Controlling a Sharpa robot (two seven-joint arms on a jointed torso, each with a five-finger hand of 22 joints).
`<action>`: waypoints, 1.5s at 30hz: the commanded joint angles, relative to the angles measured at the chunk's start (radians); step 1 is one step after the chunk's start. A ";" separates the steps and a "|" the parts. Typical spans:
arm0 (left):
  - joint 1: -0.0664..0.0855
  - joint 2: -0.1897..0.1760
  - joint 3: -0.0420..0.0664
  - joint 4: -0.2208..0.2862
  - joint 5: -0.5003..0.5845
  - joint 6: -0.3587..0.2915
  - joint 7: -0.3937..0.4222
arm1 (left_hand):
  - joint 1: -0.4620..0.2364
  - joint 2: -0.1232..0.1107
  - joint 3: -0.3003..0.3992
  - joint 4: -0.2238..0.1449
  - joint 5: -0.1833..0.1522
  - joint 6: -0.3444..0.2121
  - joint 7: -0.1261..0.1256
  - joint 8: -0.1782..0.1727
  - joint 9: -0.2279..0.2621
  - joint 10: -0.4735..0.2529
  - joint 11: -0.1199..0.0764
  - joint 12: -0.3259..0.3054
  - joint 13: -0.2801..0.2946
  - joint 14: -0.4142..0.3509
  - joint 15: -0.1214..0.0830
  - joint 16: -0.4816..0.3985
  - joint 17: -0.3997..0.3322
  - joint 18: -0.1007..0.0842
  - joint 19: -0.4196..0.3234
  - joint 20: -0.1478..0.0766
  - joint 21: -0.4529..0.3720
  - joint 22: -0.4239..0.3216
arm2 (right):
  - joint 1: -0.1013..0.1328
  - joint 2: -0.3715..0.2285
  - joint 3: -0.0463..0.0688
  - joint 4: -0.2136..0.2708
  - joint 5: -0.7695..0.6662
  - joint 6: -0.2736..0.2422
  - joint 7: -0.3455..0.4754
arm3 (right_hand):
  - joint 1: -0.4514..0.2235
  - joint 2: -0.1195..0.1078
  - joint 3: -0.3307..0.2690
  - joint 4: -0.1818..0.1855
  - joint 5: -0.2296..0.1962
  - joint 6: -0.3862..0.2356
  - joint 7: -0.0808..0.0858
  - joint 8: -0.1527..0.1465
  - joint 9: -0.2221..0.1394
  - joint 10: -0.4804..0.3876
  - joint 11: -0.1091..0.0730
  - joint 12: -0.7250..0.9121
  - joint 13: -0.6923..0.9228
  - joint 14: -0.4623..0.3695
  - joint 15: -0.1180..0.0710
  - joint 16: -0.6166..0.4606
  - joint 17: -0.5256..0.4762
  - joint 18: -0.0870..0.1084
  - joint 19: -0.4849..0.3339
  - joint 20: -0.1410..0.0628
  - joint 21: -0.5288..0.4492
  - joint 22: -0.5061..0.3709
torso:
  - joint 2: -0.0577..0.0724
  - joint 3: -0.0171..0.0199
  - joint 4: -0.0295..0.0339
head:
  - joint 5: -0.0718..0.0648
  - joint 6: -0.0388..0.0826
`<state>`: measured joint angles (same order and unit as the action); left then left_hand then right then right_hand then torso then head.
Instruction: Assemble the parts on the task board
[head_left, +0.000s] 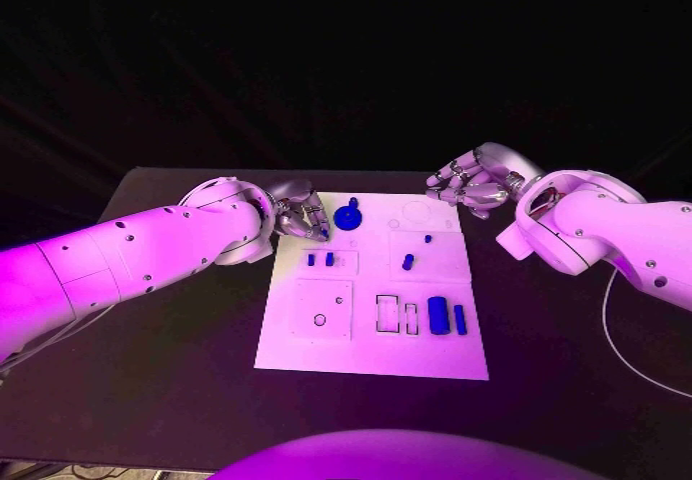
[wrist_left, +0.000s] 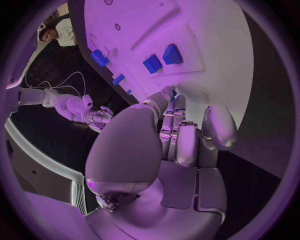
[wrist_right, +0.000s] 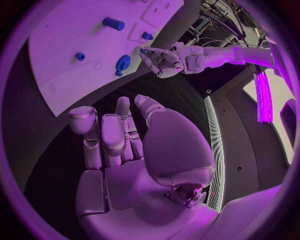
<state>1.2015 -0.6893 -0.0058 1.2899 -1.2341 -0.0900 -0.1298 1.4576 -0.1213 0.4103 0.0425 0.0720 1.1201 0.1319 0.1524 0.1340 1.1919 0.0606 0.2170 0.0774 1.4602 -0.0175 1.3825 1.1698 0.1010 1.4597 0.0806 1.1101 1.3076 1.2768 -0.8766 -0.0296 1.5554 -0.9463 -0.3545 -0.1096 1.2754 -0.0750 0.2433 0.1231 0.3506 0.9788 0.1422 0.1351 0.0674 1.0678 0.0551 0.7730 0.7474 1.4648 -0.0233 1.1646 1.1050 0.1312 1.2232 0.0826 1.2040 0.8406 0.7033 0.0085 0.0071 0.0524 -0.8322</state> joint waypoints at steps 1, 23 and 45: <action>0.000 0.004 0.000 0.000 -0.013 0.030 0.003 | -0.008 0.005 0.005 -0.002 0.002 0.005 0.001 -0.005 -0.001 0.008 0.002 -0.002 0.001 0.016 0.000 -0.005 -0.001 -0.016 0.007 0.001 -0.004 0.055 | -0.001 0.001 0.000 -0.001 -0.002 0.011 0.007 | 0.007 0.002 0.000 0.006 0.003 -0.003 0.005 -0.003 0.001 -0.005 0.002 0.005 -0.001 0.008 0.002 -0.006 0.001 0.008 -0.007 0.002 -0.007 -0.001 | 0.001 0.0002 0.0002 | 0.000 -0.001; -0.001 0.012 -0.001 -0.007 -0.051 0.048 0.000 | -0.007 0.004 0.008 -0.005 0.001 0.006 0.001 -0.007 -0.001 0.011 0.001 -0.005 0.001 0.015 0.000 -0.007 -0.004 -0.016 0.005 0.002 -0.006 0.055 | -0.003 0.001 0.000 0.000 -0.002 0.010 0.008 | 0.007 0.002 0.000 0.006 0.003 -0.003 0.005 -0.003 0.001 -0.005 0.002 0.005 -0.001 0.008 0.002 -0.006 0.001 0.008 -0.007 0.002 -0.007 -0.001 | 0.001 -0.0005 -0.0001 | 0.000 -0.007; -0.003 0.024 -0.001 -0.017 -0.076 0.075 -0.011 | -0.014 -0.012 0.019 -0.015 0.001 -0.033 0.022 -0.039 -0.014 -0.009 0.019 -0.036 0.001 0.010 0.013 -0.012 -0.016 -0.015 -0.004 0.010 -0.016 0.057 | -0.003 0.000 0.000 0.000 -0.002 0.009 0.008 | 0.007 0.002 0.000 0.006 0.003 -0.003 0.005 -0.003 0.001 -0.005 0.002 0.005 -0.001 0.008 0.002 -0.006 0.001 0.008 -0.007 0.002 -0.007 -0.001 | 0.000 0.0001 -0.0002 | -0.001 -0.009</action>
<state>1.1989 -0.6668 -0.0068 1.2731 -1.2992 -0.0401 -0.1352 1.4492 -0.1297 0.4246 0.0280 0.0721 1.0960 0.1551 0.1162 0.1210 1.1857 0.0739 0.1852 0.0782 1.4674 -0.0103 1.3745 1.1546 0.1012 1.4559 0.0844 1.0985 1.3073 1.2739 -0.8770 -0.0296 1.5549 -0.9461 -0.3528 -0.1085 1.2754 -0.0750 0.2445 0.1243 0.3506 0.9788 0.1422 0.1351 0.0674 1.0695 0.0567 0.7729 0.7472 1.4648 -0.0233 1.1646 1.1050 0.1311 1.2232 0.0826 1.2040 0.8406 0.7031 0.0084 0.0070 0.0518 -0.8409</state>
